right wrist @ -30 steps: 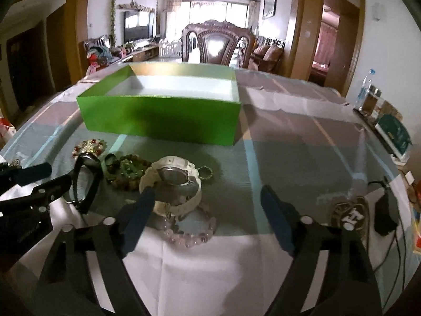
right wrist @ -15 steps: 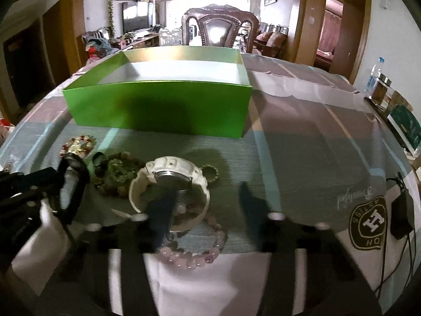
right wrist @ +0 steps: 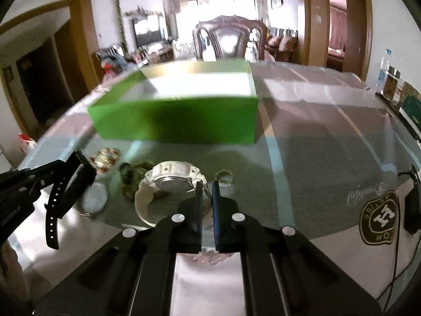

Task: Organize jewelry
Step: 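Grasp the black watch with the left tool while the right tool grasps the white watch, then carry the black watch with the left tool while the right tool carries the white watch into the green box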

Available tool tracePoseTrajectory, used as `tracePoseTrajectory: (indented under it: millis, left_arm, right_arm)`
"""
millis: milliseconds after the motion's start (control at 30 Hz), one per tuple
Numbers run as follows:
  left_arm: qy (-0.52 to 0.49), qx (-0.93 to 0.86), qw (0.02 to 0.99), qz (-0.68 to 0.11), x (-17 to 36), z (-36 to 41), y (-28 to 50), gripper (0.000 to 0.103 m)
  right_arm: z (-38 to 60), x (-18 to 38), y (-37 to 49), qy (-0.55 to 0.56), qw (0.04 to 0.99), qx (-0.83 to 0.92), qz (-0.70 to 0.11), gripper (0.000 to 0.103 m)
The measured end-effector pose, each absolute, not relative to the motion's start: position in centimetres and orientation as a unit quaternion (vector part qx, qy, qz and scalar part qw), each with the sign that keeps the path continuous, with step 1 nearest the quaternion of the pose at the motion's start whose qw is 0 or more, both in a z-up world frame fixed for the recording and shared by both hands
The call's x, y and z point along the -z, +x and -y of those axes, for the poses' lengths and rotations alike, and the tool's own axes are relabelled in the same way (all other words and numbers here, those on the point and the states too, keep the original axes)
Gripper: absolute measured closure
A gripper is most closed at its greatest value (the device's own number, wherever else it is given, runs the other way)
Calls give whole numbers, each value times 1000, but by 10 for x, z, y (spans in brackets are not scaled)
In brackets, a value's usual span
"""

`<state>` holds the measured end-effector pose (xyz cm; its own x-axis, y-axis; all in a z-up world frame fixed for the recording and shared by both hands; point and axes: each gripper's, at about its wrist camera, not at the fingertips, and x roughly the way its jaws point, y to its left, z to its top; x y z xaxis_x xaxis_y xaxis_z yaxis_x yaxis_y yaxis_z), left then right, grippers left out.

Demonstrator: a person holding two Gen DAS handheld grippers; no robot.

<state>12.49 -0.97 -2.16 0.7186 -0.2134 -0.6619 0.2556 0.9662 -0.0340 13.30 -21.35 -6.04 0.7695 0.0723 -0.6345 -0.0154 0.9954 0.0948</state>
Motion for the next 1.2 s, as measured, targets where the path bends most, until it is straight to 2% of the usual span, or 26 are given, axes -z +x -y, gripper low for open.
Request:
tracePoseTrajectory:
  millis: [333,567,1200]
  left_arm:
    - [33,130,940,-313,-12,-11,60,101]
    - [37,130,942,-307,-7,-16,31,101]
    - [36,134,944,-301,-12,-17,14,101]
  right_arm:
    - [210,25,64,43,955,-36,-290,96]
    - [204,18,27,44,959,-38,-276,96]
    - [200,22,11,39,958,-33,-283,96]
